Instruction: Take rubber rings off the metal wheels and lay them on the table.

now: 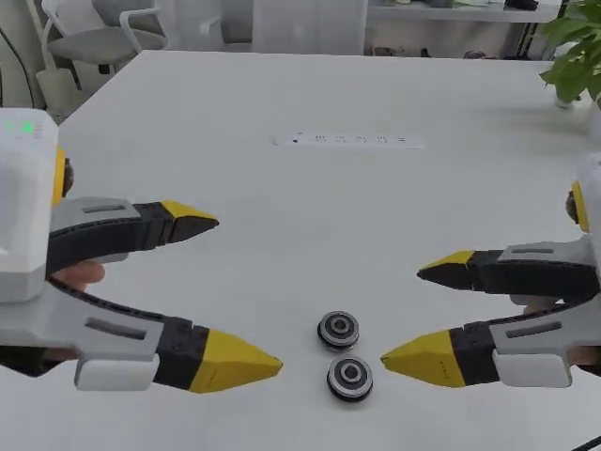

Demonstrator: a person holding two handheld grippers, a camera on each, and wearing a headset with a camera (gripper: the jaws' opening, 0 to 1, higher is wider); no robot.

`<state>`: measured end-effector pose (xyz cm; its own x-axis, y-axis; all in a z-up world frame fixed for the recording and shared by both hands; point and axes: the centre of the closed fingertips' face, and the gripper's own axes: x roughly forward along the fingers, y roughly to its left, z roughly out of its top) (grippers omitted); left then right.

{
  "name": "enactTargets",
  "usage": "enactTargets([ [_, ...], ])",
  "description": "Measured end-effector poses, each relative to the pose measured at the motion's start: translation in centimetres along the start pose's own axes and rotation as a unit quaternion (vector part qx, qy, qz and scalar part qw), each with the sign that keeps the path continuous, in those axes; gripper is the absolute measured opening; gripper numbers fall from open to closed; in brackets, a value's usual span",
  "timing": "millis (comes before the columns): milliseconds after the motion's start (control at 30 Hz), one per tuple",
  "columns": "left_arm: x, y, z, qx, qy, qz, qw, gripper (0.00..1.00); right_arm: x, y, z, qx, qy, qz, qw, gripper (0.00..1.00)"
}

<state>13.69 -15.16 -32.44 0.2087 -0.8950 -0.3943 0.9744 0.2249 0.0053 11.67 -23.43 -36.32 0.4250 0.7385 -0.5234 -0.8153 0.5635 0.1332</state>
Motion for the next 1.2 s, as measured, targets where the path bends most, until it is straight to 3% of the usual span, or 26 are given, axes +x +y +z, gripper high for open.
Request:
enactTargets([
  [267,1.6,0.0,1.8,0.021,-0.023,-0.02,0.9993,0.78,1.6,0.5,0.1,-0.042,0.031,0.034,0.998,0.61],
  [400,2.4,0.3,2.1,0.033,-0.024,-0.023,0.9989,0.76,2.3,-0.2,0.1,-0.062,0.046,0.035,0.9964,0.6],
  [633,4.1,0.4,2.9,0.037,-0.049,-0.035,0.9975,0.67,3.4,-0.9,-0.6,-0.066,0.042,0.048,0.9958,0.51],
  [800,5.7,0.1,2.6,0.059,-0.056,-0.04,0.9959,0.58,3.8,-1.4,-1.8,-0.044,0.018,0.051,0.9975,0.43],
  [1000,7.3,0.0,1.9,0.046,-0.068,-0.047,0.9955,0.48,4.0,-1.9,-3.9,-0.026,0.023,0.054,0.9979,0.34],
  [1133,8.5,0.0,0.4,0.059,-0.048,-0.047,0.996,0.46,4.5,-1.9,-5.0,-0.02,0.027,0.062,0.9975,0.28],
  [1200,9.2,-0.1,-0.9,0.065,-0.03,-0.055,0.9959,0.45,4.8,-1.9,-6.0,-0.021,0.045,0.064,0.9967,0.28],
])
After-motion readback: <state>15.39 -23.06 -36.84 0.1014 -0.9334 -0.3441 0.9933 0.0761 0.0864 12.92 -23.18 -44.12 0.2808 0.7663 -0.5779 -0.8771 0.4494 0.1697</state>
